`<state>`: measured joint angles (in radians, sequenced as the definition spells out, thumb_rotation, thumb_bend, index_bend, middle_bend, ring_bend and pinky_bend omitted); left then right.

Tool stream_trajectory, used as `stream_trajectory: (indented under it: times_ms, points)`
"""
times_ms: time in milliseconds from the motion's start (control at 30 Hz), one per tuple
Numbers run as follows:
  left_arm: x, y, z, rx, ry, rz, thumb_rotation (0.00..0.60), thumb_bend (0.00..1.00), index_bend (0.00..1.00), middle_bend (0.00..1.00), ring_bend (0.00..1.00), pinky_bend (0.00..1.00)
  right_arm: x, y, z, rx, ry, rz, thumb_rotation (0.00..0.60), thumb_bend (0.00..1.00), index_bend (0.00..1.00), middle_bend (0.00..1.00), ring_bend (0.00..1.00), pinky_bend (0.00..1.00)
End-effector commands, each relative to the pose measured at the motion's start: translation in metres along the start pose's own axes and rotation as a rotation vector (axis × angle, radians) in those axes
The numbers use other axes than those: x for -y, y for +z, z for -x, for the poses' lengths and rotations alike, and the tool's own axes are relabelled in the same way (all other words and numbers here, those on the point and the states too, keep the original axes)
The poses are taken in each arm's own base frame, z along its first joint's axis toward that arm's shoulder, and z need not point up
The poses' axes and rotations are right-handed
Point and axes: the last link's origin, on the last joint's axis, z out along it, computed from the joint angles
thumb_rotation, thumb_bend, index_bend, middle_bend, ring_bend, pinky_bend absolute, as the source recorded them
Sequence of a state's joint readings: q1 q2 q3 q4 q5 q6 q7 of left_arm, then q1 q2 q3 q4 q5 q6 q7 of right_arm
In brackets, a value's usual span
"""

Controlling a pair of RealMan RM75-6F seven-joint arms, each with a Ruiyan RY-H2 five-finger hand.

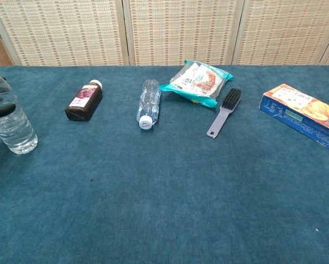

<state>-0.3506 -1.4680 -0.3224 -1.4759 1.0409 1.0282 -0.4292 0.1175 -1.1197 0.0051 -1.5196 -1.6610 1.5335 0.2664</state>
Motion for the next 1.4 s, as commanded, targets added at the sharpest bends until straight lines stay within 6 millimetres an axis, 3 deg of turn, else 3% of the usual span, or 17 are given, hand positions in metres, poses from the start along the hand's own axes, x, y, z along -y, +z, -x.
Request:
stream_trajectory:
  times_ms: [33,400,900,1400]
  points:
    - [0.001,-0.006,-0.009,0.045,0.049,-0.007,0.600,0.39,0.00,0.00,0.00,0.12,0.000,0.000,0.001,0.004,0.000,0.000,0.600,0.14,0.00,0.03,0.00,0.10]
    - [-0.005,-0.011,-0.021,0.116,0.080,-0.020,0.600,0.39,0.00,0.00,0.00,0.12,0.000,0.001,0.002,0.008,-0.002,0.003,0.600,0.14,0.00,0.03,0.00,0.10]
    - [-0.028,-0.005,-0.004,0.108,0.106,0.080,0.600,0.33,0.00,0.00,0.00,0.09,-0.001,0.001,-0.001,0.002,0.005,0.002,0.600,0.14,0.00,0.03,0.00,0.10]
    - [-0.014,-0.007,-0.023,0.100,0.071,-0.005,0.600,0.29,0.00,0.00,0.00,0.09,-0.001,0.002,0.002,0.011,0.000,0.003,0.600,0.14,0.00,0.03,0.00,0.10]
